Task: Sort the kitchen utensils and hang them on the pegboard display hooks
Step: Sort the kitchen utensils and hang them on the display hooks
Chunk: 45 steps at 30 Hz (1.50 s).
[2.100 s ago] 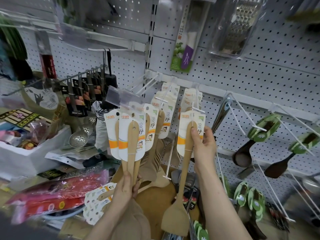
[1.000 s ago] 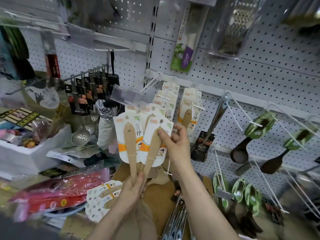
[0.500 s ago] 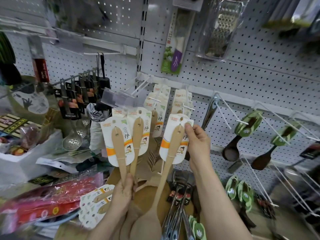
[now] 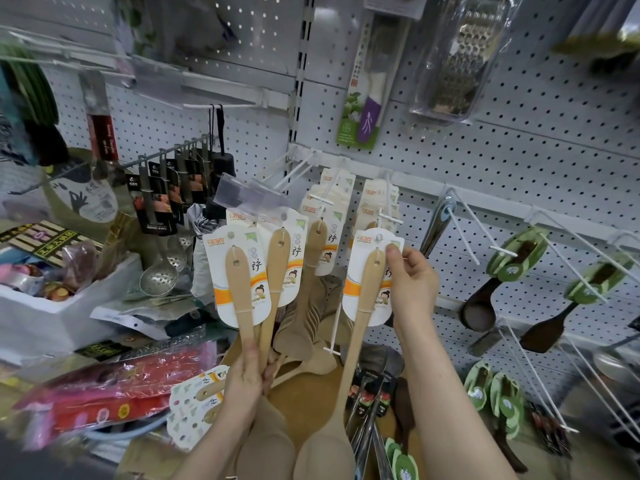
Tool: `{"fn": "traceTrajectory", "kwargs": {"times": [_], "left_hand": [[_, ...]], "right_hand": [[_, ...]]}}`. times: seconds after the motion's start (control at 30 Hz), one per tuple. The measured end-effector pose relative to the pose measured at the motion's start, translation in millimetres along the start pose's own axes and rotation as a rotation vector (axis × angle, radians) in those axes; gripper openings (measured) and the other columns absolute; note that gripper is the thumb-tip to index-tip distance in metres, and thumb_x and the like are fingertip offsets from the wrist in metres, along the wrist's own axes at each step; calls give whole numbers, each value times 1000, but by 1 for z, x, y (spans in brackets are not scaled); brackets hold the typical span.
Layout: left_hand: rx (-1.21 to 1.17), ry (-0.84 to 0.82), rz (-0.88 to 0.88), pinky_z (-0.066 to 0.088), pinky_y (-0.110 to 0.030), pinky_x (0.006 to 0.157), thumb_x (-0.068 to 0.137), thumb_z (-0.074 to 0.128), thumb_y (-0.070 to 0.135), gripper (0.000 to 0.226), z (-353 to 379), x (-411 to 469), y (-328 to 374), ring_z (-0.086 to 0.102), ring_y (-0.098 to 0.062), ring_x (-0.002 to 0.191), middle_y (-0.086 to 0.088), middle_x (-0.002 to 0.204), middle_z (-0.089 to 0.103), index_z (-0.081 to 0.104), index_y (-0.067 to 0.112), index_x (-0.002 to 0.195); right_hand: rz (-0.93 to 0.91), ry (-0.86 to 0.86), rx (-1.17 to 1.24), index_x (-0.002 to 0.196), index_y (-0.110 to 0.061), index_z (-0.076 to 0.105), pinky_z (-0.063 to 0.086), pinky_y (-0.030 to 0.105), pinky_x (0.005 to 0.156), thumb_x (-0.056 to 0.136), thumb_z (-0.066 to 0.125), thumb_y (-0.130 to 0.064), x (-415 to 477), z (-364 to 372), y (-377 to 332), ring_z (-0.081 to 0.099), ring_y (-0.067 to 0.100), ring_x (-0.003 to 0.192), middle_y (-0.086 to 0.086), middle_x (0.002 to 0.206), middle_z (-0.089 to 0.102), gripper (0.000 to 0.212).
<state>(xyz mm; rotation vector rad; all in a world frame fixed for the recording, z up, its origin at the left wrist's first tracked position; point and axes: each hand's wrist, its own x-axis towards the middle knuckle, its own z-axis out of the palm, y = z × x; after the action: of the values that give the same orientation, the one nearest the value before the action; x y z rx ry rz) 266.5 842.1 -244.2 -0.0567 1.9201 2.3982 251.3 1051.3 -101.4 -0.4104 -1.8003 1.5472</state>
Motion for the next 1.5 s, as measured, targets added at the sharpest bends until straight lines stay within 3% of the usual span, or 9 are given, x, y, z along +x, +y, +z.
{"fn": "traceTrajectory", "kwargs": {"times": [0.17,0.37,0.6,0.87,1.1,1.2,1.3,1.4,1.5], "left_hand": [[-2,7,-38,26,-17,39,56,37,90,88,-3,-1,5,37,-5,39,8,45,48,53,6,75],[-10,46,-55,26,-19,42,37,34,104,111,-5,-3,6,37,-6,42,8,47,49,58,6,81],[-37,17,-65,22,-26,49,55,30,99,97,-4,1,7,30,-12,43,1,50,40,56,8,78],[6,-85,-61,30,-28,52,84,21,77,78,5,-11,5,40,-17,55,-4,60,46,58,8,81],[110,-146,-38,41,-13,57,82,27,53,53,5,-20,4,51,-6,61,2,68,53,59,10,84],[179,-195,-41,47,-26,78,83,26,63,49,6,-21,-5,58,-12,85,8,89,60,57,28,97],[247,-233,3,49,-40,97,70,25,88,74,0,-17,-19,61,-15,101,8,102,64,56,32,107],[304,-252,34,46,-45,101,64,28,94,73,-3,-14,-27,60,-17,108,7,106,64,57,44,108],[255,-241,-10,46,-43,99,60,28,95,71,1,-18,-24,59,-22,101,7,97,61,58,40,93]], "right_hand": [[-71,47,-122,81,-19,67,45,29,64,96,59,-34,18,7,6,55,10,64,5,73,69,23],[-64,137,-257,72,-16,59,37,30,60,95,59,-40,46,19,15,43,10,53,-9,56,51,33],[-27,285,-227,98,-22,47,49,39,81,88,68,-28,31,31,24,57,20,85,-2,96,53,24],[-14,-263,12,90,-21,67,52,27,71,90,70,-23,-58,54,3,63,13,76,-6,81,69,4],[-148,-241,-25,96,-28,68,53,26,74,88,69,-31,-76,58,-12,60,6,76,-12,83,66,8],[-147,-281,-127,103,-31,64,52,31,73,79,71,-49,-78,61,-12,54,7,73,-8,86,60,31],[-149,-307,-146,87,-31,62,51,35,74,75,74,-49,-77,61,-10,52,14,75,-3,88,55,25],[-61,-376,-57,76,-22,59,48,36,72,82,76,-24,-74,53,-9,52,15,73,1,81,56,18],[28,-442,10,80,-15,56,45,37,68,85,72,-25,-73,45,-11,49,22,67,28,75,57,19]]}}
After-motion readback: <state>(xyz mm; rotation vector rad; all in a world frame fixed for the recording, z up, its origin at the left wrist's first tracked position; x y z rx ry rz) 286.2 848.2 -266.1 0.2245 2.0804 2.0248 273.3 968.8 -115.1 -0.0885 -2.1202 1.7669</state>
